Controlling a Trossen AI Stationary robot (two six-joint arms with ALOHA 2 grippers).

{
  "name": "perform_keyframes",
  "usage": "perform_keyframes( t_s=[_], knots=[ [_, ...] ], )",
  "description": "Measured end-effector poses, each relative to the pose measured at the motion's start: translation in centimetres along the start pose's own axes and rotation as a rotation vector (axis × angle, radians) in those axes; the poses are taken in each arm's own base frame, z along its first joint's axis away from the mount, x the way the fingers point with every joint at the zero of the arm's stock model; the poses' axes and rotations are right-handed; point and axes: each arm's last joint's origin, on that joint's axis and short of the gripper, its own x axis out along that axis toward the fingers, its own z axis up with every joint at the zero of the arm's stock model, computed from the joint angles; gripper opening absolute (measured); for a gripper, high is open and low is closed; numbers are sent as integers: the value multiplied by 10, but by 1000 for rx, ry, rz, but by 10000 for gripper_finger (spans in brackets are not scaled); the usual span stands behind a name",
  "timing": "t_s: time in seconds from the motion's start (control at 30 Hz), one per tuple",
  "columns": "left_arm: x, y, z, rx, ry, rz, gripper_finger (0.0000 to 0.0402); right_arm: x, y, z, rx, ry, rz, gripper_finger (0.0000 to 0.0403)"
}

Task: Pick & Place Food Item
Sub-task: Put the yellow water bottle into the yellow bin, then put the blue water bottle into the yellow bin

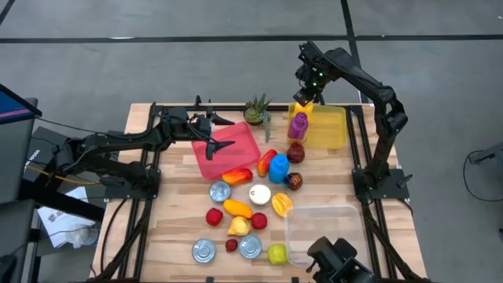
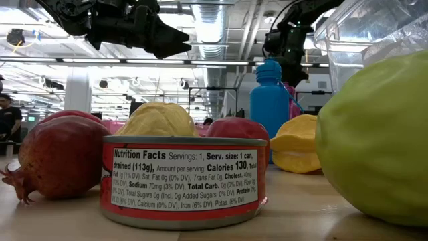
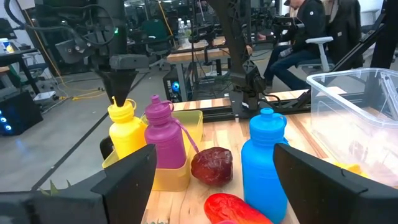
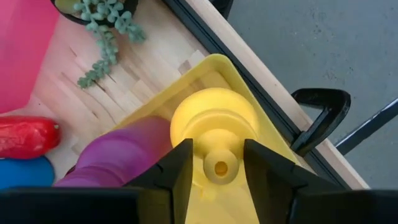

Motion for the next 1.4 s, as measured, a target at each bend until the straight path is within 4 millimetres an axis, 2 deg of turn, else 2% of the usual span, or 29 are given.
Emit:
perform_keyframes(
  t_s=[0.33,0.5,0.6,0.7,0.9,1.07,1.17,1.4],
  knots=[
    [0,0,0,0,0,-1,314,-22,15,-5,-43,-73,4,144],
    [0,0,0,0,-1,-4,314,-28,29,-4,-85,-104,12,160],
    [0,0,0,0,-1,-4,314,-38,39,-2,-111,-181,17,166],
    [0,0,0,0,-1,-4,314,-51,54,2,-158,-306,29,168],
    [0,0,0,1,-2,-3,314,-88,91,15,-316,-681,157,166],
    [0,0,0,1,-2,1,314,-106,126,30,-444,-954,288,167],
    [0,0,1,-4,-9,2,314,-108,148,41,-504,-1096,341,166],
    [0,0,2,-10,-23,5,314,-97,194,64,-599,-1387,440,166]
  ],
)
